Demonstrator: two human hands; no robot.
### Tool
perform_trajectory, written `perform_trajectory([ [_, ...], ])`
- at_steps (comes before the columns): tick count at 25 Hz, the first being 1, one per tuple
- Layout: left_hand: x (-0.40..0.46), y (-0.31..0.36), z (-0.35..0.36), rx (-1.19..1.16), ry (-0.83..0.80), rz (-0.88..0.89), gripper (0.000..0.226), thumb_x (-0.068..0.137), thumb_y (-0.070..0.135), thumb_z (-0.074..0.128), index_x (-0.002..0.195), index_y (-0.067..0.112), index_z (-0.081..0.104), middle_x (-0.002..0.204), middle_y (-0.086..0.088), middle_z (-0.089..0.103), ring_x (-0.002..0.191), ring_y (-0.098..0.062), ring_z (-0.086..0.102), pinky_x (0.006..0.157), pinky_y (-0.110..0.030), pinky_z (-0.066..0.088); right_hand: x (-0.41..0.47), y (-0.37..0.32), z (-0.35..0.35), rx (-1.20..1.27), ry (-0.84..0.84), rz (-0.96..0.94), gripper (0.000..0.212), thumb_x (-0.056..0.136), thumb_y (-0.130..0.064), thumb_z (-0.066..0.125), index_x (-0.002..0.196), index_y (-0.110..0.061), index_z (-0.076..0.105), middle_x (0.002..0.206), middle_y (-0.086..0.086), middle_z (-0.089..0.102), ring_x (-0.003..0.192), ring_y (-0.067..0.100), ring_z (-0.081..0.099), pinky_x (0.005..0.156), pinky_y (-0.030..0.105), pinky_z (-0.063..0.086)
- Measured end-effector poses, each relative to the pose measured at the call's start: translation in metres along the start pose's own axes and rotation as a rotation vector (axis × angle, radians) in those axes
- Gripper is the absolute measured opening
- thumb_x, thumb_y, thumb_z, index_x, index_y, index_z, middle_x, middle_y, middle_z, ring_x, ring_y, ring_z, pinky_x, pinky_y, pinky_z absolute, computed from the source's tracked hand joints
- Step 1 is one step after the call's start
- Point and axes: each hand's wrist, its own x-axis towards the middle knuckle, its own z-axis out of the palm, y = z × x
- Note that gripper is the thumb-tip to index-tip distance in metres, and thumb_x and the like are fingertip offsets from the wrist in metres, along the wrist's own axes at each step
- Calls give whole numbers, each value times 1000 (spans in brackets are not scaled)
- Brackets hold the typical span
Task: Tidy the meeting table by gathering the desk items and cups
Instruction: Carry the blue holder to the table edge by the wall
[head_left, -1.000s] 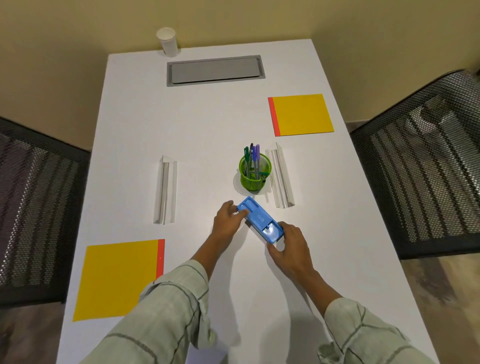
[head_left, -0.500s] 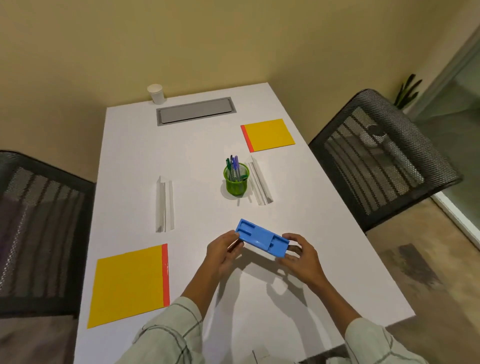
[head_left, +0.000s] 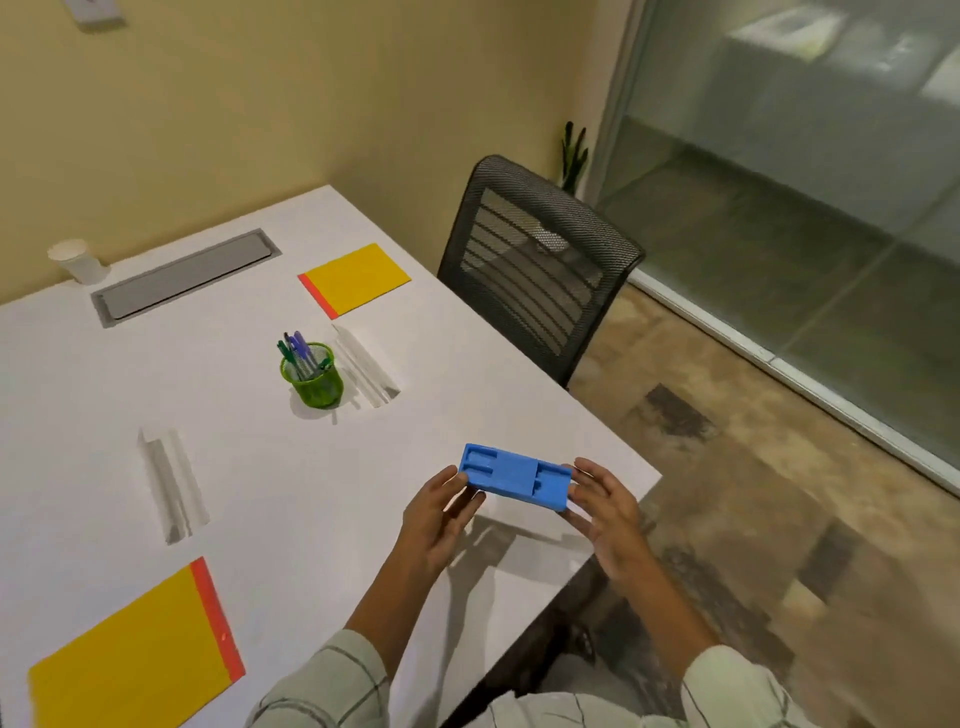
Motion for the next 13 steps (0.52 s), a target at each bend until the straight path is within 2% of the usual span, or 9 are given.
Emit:
perform_trajectory([
  [4,-1,-41,51,50,-58,-49,46,82,0,72,125,-4,57,119,-21,67,107,-33,68,85,-41,59,-16,-21,-49,201,135,-5,27,93,-10,56,120,-9,61,116,11,69,104,28,67,87,45,55],
  [8,2,-85,103,108,-97,-78,41,81,1,72,120,-2,59,117,-22,68,106,-32,68,93,-44,56,-25,-45,-105,373,183,-2,35,80,-17,55,114,-10,62,107,10,71,89,22,71,70,35,59],
  [11,10,-131,147,198,-85,-57,37,85,0,68,120,-3,58,116,-23,67,106,-33,68,98,-46,52,-26,-62,-161,333,192,-28,24,89,-12,51,110,-14,62,108,9,68,90,21,67,74,36,54],
  [12,12,-149,161,231,-84,-42,35,86,0,67,120,-4,58,117,-23,67,105,-33,68,97,-45,52,-25,-68,-181,265,189,-54,25,86,-11,58,110,-16,62,110,8,67,92,20,67,76,35,54],
  [13,14,-170,178,266,-90,-24,31,88,0,65,118,-4,59,117,-22,67,104,-31,68,95,-44,54,-24,-76,-206,160,183,-88,35,78,-9,69,111,-17,63,113,7,67,94,19,67,76,35,56],
])
